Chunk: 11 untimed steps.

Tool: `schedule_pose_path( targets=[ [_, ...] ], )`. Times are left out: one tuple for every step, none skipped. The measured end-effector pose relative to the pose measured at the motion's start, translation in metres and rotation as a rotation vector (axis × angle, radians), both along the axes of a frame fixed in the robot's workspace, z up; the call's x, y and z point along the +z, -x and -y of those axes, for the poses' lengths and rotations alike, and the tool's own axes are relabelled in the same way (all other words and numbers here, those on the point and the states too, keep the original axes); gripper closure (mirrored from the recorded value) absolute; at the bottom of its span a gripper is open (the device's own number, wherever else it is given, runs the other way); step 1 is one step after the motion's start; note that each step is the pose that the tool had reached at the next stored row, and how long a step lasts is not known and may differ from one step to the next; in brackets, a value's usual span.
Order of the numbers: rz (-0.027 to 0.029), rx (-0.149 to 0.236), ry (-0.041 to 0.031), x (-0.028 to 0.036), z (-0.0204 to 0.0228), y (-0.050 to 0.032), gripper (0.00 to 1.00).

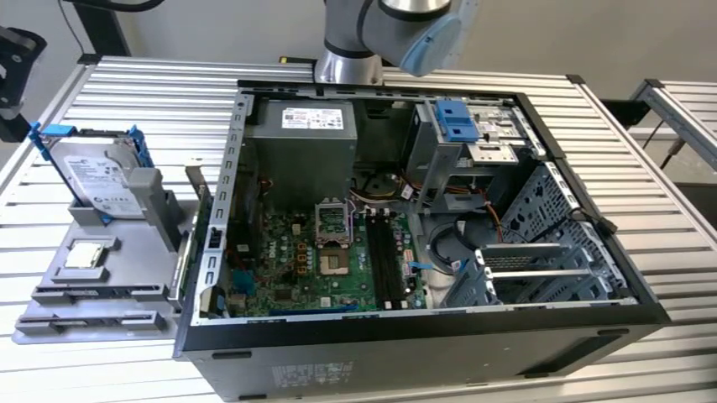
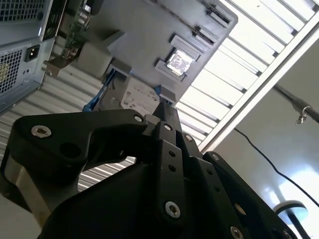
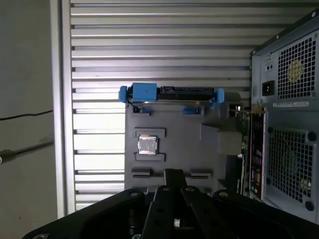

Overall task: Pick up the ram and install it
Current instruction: 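Reach for the ram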

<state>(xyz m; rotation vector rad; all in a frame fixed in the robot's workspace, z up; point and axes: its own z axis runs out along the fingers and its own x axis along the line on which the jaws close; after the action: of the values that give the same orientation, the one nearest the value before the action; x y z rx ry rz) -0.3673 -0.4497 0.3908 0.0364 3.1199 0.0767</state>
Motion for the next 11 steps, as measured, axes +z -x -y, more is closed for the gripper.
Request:
schedule_pose_path(
  targets=[
    [0.0000, 0.000, 0.0000, -0.0001, 0.0023, 0.0004, 1.00],
    [0.0000, -0.001, 0.0001, -0.0001, 0.0046, 0.0008, 1.00],
    [-0.0001, -0.001, 0.0001, -0.0002, 0.0068, 0.0012, 1.00],
    [0.0000, -0.002, 0.0000, -0.0003, 0.0092, 0.0017, 1.00],
    [-0.0001, -0.002, 0.0001, -0.0003, 0.0113, 0.0020, 1.00],
    [0.0000, -0.002, 0.0000, -0.0005, 0.0134, 0.0024, 1.00],
    [0.0000, -0.003, 0.0000, -0.0005, 0.0155, 0.0028, 1.00],
    [0.0000, -0.003, 0.0000, -0.0006, 0.0177, 0.0032, 1.00],
    [-0.0001, -0.004, 0.0001, -0.0006, 0.0197, 0.0036, 1.00],
    [-0.0001, -0.004, 0.0001, -0.0007, 0.0217, 0.0039, 1.00],
    [0.0000, -0.004, 0.0000, -0.0008, 0.0237, 0.0043, 1.00]
  ],
)
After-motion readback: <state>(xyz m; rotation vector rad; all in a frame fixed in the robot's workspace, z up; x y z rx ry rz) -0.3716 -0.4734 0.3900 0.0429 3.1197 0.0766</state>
